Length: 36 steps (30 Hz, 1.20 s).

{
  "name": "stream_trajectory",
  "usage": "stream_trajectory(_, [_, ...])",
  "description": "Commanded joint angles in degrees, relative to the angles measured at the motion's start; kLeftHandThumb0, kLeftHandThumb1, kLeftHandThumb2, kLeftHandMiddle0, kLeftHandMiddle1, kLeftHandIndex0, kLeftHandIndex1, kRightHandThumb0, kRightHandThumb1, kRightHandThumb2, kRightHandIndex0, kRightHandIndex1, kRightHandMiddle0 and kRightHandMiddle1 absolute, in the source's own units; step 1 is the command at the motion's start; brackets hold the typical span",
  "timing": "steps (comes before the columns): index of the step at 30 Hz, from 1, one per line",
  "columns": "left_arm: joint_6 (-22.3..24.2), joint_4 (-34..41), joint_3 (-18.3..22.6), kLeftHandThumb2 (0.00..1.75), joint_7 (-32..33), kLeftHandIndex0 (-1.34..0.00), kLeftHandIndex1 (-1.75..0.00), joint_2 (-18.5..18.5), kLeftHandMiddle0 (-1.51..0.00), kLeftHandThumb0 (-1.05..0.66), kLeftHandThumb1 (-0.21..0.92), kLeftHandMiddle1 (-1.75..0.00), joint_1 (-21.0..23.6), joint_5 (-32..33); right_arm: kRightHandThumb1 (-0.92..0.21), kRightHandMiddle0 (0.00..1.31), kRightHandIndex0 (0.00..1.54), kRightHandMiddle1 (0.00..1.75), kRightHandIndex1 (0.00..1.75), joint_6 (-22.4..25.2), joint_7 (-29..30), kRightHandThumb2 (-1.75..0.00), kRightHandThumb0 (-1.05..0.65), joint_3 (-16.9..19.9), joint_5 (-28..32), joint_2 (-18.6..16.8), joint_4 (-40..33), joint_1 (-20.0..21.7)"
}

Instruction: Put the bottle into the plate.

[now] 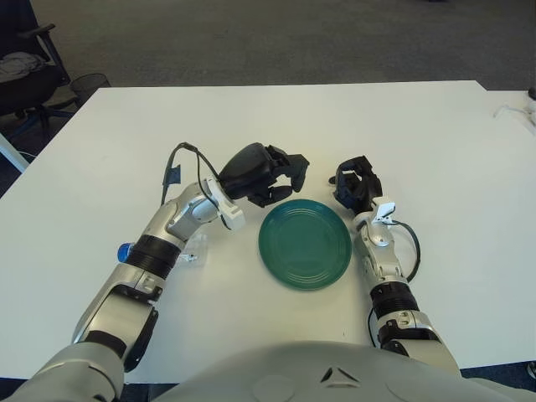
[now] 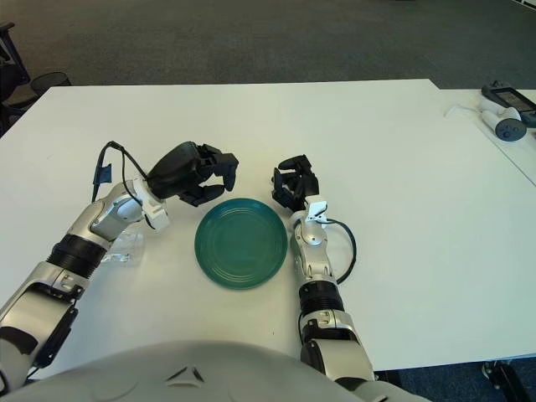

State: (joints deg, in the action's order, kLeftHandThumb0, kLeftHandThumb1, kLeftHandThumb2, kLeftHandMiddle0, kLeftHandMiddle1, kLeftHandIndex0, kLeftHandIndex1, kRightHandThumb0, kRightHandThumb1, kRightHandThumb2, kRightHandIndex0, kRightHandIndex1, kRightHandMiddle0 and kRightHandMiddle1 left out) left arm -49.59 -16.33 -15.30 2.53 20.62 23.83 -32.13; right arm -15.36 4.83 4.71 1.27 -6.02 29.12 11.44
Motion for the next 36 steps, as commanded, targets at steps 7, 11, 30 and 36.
stream_trajectory(7, [6.62,6.31,5.44,0.86,-13.74,-0.41,-1.7,10.09,-0.36,-0.4,0.64,-1.75,3.79,13.68,-0.66,0.33,0.42,1.75,1.45,3.79,-0.3,-0.8,-0.01,-0.17,0.11,0.34,3.7,-3.02])
stream_trajectory(11, [15.8,17.43,6.81,0.48,-26.36,-0.09,-1.59,18.14,-0.07,-0.77,0.86,-1.57,3.63,18.02,-0.66,0.31,0.45,1.75,1.44,3.4,-0.92,-0.8,-0.01,0.52,0.71,0.93,6.81,-1.62])
stream_trajectory(30, [29.87,31.69,5.81,0.79,-48.37,0.0,-0.49,30.26,-0.07,-1.01,0.92,-0.48,9.96,12.69,-0.62,0.31,0.48,1.74,1.45,0.31,-3.07,-0.85,-0.01,1.87,1.48,1.32,14.04,1.29])
stream_trajectory(36, [27.77,32.01,7.1,0.83,-49.2,0.0,-0.56,31.78,-0.15,-1.01,0.92,-0.37,10.83,12.32,-0.64,0.3,0.47,1.74,1.43,-0.62,-3.84,-0.82,-0.01,2.0,1.52,1.31,15.59,1.8])
